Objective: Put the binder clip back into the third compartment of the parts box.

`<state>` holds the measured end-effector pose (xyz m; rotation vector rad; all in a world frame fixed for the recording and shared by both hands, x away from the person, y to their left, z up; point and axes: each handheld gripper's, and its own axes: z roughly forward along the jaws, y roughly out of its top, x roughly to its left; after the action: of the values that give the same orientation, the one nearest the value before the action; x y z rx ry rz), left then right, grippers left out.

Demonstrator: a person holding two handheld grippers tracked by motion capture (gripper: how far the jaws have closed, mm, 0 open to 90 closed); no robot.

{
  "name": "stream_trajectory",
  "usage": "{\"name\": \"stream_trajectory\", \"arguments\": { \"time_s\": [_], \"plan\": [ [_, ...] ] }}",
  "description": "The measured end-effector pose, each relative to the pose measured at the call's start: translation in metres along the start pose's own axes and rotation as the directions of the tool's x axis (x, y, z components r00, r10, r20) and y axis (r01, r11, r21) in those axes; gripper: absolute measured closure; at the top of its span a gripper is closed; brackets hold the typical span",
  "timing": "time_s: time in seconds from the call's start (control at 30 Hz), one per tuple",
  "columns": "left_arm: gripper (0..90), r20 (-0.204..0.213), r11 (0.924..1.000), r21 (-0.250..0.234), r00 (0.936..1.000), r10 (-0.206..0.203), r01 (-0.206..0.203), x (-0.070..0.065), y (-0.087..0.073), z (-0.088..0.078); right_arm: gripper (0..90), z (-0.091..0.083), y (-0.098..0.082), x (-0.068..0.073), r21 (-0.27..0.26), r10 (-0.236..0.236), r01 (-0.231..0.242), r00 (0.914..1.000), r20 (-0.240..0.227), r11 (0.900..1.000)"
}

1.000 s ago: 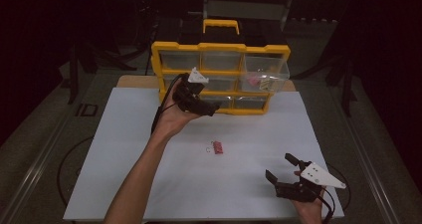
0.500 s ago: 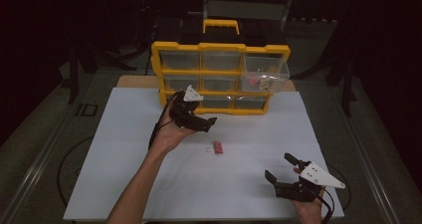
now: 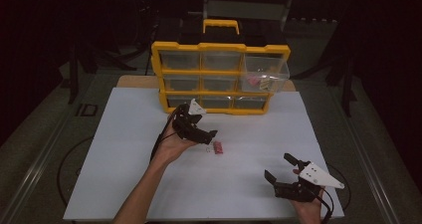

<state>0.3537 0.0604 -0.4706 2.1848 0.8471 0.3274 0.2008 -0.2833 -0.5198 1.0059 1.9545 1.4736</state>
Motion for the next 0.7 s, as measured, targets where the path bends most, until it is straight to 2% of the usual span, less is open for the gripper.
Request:
{"name": "stream_trajectory", "arguments": {
  "time_s": [0.37,0.57,0.7],
  "plan": [
    [13.6,0.031,0.9986,0.051,0.9995,0.013,-0.014,-0.012,-0.014,0.021,8.2,-0.001,0.0,-0.001,-0.003,-0.003,0.003,1.0,0.007,1.0],
    [16.8,0.049,0.9972,0.074,0.9988,0.01,-0.013,-0.017,-0.021,0.032,8.2,-0.002,0.0,0.0,-0.005,-0.004,0.004,0.9999,0.011,1.0],
    [22.6,0.064,0.9964,0.085,0.9979,-0.006,0.0,-0.018,-0.026,0.038,8.3,-0.002,0.0,-0.001,-0.005,-0.002,0.002,0.9999,0.014,1.0]
  ]
}}
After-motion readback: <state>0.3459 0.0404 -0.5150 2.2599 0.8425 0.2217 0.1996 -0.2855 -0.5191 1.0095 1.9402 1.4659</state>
